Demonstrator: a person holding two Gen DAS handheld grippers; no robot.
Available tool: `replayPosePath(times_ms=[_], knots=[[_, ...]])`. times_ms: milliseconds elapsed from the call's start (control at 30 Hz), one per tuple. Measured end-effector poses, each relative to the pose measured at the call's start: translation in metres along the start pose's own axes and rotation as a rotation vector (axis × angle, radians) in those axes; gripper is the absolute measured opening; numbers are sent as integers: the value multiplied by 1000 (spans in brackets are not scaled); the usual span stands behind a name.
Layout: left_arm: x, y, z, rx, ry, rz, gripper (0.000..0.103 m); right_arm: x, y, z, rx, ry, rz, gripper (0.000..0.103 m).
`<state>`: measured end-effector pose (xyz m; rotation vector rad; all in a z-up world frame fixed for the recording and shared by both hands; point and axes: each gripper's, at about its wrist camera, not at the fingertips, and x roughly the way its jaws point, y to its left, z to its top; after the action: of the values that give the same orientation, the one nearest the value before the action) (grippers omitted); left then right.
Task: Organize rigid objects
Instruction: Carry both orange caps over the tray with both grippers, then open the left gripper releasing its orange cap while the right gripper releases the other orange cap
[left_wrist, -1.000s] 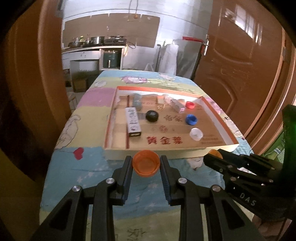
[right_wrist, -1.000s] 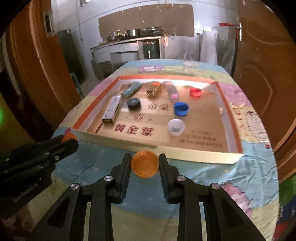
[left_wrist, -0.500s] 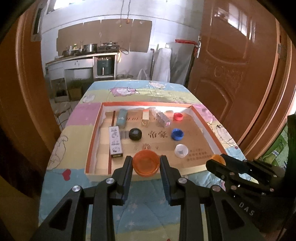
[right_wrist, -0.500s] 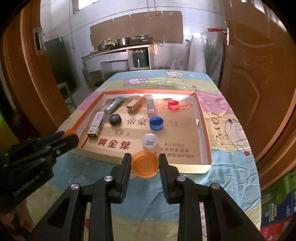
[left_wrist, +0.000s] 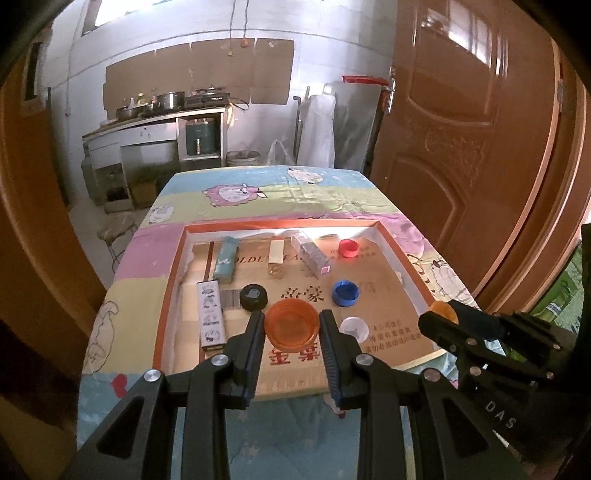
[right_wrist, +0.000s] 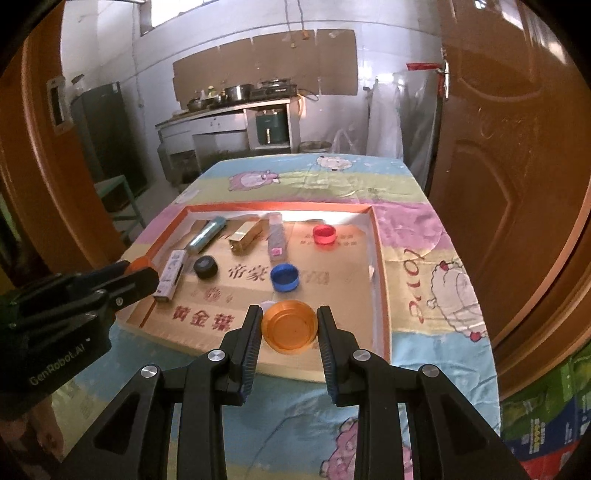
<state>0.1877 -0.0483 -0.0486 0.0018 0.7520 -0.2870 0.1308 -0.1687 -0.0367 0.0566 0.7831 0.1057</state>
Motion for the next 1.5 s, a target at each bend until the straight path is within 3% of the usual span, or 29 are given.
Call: replayPosePath(times_ms=[800,1500], knots=[[93,-8,10,26,141,-11,30,86,-32,18,-6,98,0,31],[120,-6,5,30,177,-8,30,119,-33,16,-29,157,-8,31]])
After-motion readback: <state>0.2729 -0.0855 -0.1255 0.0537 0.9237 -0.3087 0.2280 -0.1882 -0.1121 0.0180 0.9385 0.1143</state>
